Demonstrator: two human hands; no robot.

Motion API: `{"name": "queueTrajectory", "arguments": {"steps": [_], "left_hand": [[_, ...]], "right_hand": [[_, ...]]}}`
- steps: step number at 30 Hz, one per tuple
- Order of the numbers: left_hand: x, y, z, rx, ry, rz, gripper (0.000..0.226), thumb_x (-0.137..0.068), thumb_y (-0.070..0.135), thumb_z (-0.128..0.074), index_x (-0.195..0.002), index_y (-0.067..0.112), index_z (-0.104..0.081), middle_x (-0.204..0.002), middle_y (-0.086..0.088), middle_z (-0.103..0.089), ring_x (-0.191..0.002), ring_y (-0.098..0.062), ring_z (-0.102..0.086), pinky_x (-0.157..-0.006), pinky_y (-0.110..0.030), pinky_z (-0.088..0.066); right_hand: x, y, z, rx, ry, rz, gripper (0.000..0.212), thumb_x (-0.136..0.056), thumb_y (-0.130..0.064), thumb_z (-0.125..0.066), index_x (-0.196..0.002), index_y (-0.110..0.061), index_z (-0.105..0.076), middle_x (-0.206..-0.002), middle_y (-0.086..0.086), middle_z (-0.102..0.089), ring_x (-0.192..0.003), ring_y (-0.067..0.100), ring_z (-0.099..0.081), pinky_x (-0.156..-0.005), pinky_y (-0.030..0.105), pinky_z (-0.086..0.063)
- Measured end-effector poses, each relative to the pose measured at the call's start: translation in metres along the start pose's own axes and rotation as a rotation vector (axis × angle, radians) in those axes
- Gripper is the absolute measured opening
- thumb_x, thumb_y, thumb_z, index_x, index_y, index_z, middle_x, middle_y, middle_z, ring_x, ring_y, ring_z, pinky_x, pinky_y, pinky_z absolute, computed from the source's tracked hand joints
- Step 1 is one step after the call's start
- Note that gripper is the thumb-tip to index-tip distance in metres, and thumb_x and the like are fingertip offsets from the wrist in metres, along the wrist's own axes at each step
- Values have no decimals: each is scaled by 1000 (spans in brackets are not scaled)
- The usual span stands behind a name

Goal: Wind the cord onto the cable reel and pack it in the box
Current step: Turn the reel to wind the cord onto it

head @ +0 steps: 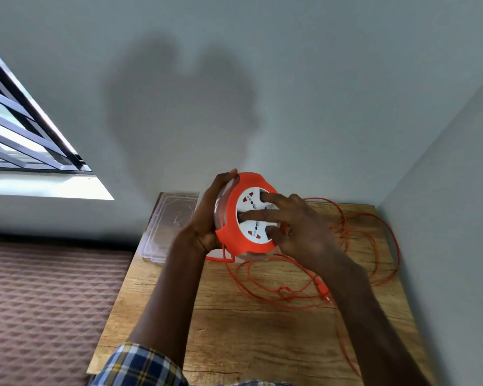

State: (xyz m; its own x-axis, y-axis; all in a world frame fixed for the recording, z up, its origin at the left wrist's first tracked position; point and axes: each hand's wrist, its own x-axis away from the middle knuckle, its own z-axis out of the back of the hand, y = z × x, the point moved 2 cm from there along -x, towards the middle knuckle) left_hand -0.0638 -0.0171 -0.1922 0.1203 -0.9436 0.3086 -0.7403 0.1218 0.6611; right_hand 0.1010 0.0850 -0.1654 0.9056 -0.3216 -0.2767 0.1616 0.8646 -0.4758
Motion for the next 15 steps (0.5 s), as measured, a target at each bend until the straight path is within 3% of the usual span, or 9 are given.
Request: {"name": "queueTrajectory", "arguments": {"steps": [2,4,6,9,11,13,15], "left_hand": [[-3,-1,-5,-8,10,-29,59,-96,64,-63,-125,14,-77,-121,-15,-77,-112,-33,-73,-98,-47,-58],[-5,-1,-11,2,28,-66,59,-98,63,-59,-126,14,-77,-123,-16,-77,-114,-34,-73,-99,-48,-58],[-7,-2,-16,4,44,-85,62,-101,64,-50,-126,14,-78,-124,-16,-76,-113,-33,-73,-98,-48,-59],[-8,-4,-15,17,43,-79,66,-101,67,-47,-128,15,-77,-126,-16,-75,-113,-34,-73,-100,-48,-58],[-7,-3,-12,32,44,-68,66,-100,68,-50,-130,15,-75,-128,-16,-74,-115,-35,-71,-101,-49,-57],[-7,-1,-9,47,17,-67,65,-98,67,-55,-129,15,-75,-127,-16,-74,-114,-34,-72,-100,-49,-57],[-6,1,-6,45,-11,-56,63,-98,66,-55,-128,15,-76,-125,-15,-75,-113,-33,-73,-98,-49,-58]], "right_hand": [[0,-3,3,25,102,-94,57,-83,-46,-70,-130,-69,-49,-124,-23,-67,-97,1,-55,-69,15,-41],[0,-8,4,-60,246,-298,59,-73,-80,-64,-129,-69,-48,-90,-24,-74,-79,-8,-63,-66,13,-46],[0,-9,0,-95,328,-389,66,-72,-89,-57,-131,-59,-52,-75,-21,-73,-71,-7,-66,-66,21,-55],[5,-10,6,-72,376,-307,52,-84,-73,-60,-130,-48,-62,-81,-18,-74,-74,-1,-66,-66,21,-53],[7,-6,15,-76,378,-187,35,-91,-44,-71,-126,-43,-68,-98,-15,-71,-88,6,-65,-67,23,-52],[7,-2,18,-28,230,-85,50,-91,-17,-73,-129,-49,-64,-127,-13,-59,-112,11,-54,-75,23,-50],[5,-1,18,-25,84,-39,64,-90,-6,-72,-132,-52,-61,-145,-15,-46,-121,11,-45,-80,23,-50]]}}
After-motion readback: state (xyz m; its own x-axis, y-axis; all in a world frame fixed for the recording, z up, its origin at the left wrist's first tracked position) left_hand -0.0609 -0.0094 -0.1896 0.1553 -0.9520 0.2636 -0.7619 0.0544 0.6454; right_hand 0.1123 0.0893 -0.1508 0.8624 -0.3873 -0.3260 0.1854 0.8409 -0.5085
